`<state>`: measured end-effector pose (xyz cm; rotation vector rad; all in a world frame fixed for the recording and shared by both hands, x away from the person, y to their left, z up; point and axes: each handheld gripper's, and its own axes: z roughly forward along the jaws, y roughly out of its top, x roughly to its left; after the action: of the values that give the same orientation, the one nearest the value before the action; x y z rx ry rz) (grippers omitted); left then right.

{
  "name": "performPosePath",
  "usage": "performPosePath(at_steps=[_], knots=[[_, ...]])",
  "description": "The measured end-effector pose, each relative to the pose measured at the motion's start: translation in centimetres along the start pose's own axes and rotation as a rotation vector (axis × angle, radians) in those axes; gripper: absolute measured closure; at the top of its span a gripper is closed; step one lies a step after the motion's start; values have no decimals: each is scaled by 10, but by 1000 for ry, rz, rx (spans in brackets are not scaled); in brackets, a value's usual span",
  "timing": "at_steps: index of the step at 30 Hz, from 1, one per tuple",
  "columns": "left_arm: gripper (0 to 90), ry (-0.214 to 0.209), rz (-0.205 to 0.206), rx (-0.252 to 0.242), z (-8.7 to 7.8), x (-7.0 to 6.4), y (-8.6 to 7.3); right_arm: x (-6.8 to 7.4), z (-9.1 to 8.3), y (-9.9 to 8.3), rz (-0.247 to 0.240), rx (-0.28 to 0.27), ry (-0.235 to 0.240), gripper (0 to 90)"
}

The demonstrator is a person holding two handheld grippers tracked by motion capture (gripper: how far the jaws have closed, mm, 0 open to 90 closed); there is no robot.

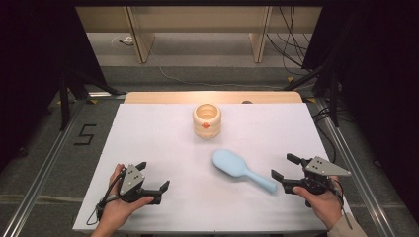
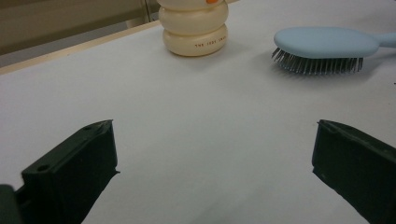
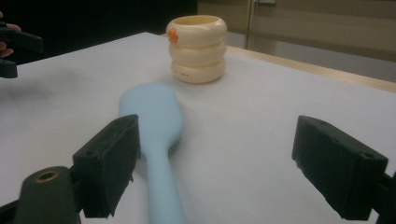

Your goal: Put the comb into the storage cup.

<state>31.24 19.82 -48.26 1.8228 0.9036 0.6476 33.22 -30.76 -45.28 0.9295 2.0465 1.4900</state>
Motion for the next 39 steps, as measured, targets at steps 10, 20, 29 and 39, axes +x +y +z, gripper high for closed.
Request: performPosePath(at_steps=[10, 20, 29, 39], knots=[[0, 0, 4, 0, -1, 0, 0, 0, 0, 4, -10, 12, 7, 161], [0, -1, 3, 1, 0, 0, 0, 6, 13, 15, -66, 95, 83, 160], [0, -3, 3, 0, 0, 0, -1, 13, 39, 26, -121, 276, 115, 170], [0, -6, -2, 0, 1, 0, 0, 23, 84, 38, -191, 615, 158, 193]])
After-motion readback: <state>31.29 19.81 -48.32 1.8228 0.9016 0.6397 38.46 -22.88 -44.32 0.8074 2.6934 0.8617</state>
